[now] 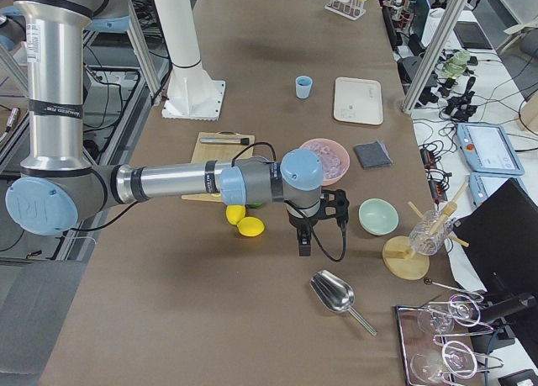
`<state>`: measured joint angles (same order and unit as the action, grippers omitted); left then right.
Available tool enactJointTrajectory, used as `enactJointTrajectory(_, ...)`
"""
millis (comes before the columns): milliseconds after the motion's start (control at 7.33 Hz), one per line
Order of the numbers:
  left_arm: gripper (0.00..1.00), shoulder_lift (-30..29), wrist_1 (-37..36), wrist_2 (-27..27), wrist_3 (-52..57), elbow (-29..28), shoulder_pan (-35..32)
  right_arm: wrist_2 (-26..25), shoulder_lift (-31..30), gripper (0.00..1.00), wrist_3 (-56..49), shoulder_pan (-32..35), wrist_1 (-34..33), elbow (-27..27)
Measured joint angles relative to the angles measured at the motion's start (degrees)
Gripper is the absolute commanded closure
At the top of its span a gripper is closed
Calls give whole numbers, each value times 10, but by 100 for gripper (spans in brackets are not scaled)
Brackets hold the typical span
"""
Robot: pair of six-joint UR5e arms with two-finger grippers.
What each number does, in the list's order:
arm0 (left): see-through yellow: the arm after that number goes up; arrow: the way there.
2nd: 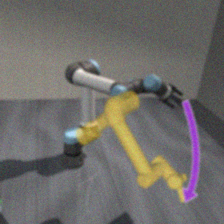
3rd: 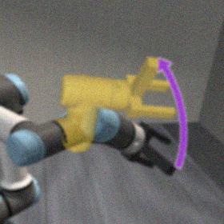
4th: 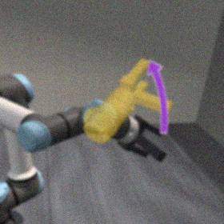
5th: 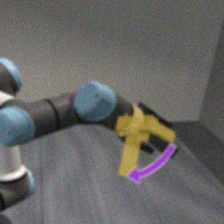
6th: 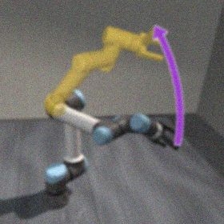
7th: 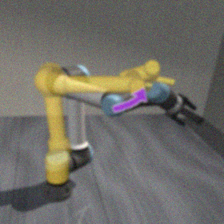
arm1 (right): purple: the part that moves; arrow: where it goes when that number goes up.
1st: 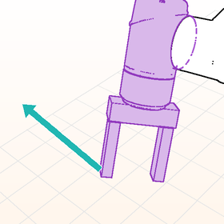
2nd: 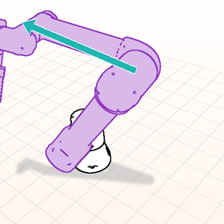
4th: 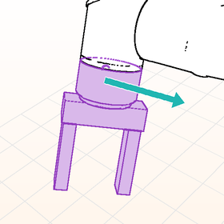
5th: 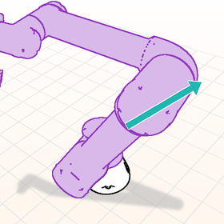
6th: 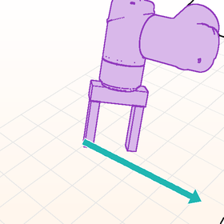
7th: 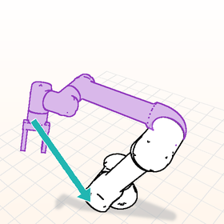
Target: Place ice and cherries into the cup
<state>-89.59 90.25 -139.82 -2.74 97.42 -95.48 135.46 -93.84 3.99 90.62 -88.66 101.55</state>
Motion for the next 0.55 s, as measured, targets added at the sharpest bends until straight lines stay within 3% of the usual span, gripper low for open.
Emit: enactJointTrajectory(545, 2, 1, 4, 27, -2, 5, 0, 2, 1, 0, 1, 0, -9, 1)
